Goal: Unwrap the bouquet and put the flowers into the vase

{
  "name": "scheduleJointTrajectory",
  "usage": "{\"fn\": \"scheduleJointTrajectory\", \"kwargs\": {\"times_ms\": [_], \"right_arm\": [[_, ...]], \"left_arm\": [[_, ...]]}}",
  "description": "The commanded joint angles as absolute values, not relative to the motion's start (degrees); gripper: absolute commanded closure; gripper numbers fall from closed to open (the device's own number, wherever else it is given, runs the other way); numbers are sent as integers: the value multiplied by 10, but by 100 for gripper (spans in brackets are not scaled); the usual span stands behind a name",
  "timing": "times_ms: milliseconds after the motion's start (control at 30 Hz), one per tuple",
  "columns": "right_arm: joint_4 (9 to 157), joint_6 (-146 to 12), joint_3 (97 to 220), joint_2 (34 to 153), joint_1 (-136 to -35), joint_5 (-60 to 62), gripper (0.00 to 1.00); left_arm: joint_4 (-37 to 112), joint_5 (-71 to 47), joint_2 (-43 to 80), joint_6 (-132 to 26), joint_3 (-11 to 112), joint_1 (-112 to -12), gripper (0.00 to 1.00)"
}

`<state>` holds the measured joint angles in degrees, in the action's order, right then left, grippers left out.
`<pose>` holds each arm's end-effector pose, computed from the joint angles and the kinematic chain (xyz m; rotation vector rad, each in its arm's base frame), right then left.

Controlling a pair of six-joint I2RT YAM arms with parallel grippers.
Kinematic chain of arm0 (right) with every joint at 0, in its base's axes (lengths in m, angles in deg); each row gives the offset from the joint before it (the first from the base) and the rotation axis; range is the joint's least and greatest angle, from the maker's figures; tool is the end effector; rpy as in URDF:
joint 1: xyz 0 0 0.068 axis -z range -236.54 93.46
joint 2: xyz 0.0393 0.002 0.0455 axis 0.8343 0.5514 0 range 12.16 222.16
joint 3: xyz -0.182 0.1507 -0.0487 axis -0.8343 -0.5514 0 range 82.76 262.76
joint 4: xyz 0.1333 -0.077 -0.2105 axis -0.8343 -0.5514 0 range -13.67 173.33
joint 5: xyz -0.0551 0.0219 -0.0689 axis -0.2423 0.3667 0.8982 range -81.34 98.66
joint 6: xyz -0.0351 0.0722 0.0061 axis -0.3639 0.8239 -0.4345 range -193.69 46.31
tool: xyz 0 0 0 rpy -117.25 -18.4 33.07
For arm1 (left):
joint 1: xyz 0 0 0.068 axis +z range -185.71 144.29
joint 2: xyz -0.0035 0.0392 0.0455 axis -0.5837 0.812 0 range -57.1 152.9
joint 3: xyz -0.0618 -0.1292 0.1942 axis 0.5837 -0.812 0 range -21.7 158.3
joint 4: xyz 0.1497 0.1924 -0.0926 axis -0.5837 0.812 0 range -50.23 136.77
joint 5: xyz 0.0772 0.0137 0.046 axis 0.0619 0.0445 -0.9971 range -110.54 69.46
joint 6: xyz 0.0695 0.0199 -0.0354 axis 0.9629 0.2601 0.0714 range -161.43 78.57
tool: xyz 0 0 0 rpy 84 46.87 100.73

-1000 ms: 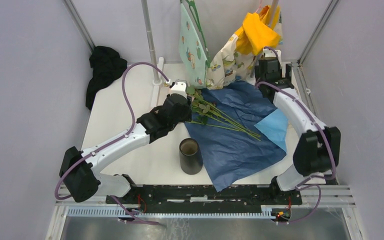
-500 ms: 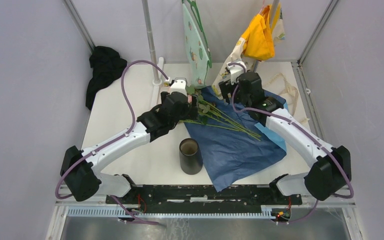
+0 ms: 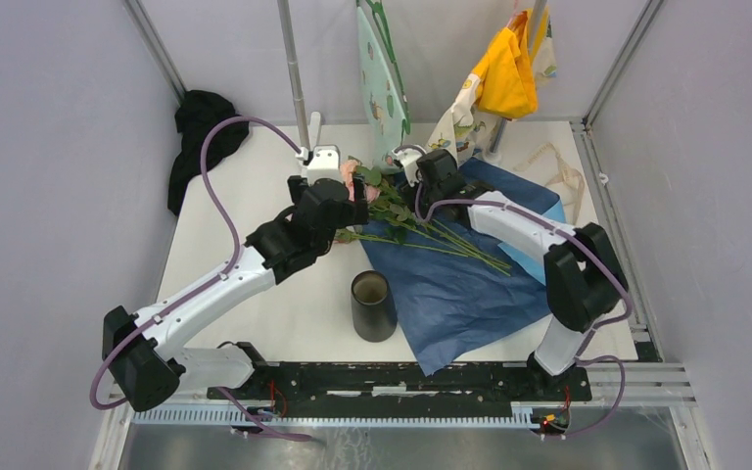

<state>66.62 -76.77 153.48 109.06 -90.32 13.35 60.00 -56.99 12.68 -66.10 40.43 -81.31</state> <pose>0.3344 0.2169 0.1916 -0.6947 2.2164 0.1765 0.2429 -0.1891 0.2967 -0.0257 1.9591 -0.1486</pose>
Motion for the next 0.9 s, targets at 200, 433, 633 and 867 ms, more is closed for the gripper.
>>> {"fn": "scheduleJointTrajectory", "kwargs": {"times_ms": [200,433,633,867], "right_arm": [[646,-788,1678,1218,-901,171,52],[626,-794,1723,1268,-901,183,67],[621,-790,1722,1285,-901,173,75],[628,-784,1711,1286,-901,170,83]], "left_arm": [[591,-592,117,-682,402,-809,0],[591,-592,118,-683,396,-807,0],[594,-593,111,-686,391,-806,0],[595,-593,107,-689,387,-805,0]]}}
